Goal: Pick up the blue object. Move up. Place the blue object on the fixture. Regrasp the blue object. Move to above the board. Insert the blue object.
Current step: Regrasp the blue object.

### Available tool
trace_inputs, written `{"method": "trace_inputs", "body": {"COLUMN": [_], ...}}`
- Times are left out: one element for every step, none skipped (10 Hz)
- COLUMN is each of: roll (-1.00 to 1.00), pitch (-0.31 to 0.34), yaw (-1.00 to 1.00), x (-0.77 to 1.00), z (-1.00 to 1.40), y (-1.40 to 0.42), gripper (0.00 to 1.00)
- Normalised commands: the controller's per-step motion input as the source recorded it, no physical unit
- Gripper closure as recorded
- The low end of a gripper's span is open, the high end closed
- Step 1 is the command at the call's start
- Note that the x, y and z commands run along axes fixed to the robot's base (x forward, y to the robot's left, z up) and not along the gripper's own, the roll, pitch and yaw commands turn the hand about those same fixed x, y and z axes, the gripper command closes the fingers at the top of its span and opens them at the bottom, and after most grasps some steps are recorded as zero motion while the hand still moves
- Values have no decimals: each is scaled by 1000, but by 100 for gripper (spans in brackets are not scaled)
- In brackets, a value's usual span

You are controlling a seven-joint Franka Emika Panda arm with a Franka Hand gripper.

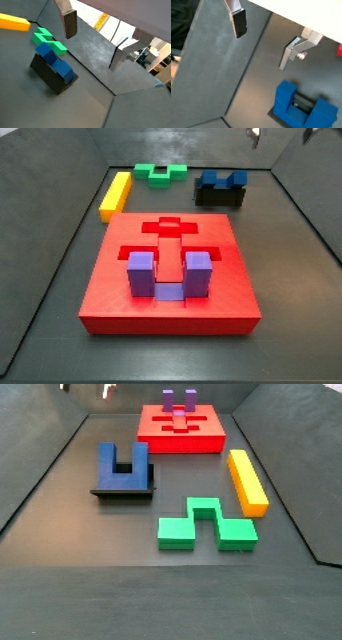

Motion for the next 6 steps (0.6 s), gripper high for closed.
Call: {"method": "trace_inputs", "body": {"roll": [266,289,263,249,189,154], "pitch": [497,457,391,334,226,166], "yaw": [186,237,349,429,440,389], "x": [229,100,31,0,0,0], "z": [-377,-371,-409,-431,-354,-326], "y": [217,283,354,383,326,283], "gripper": [0,0,0,0,0,0]}}
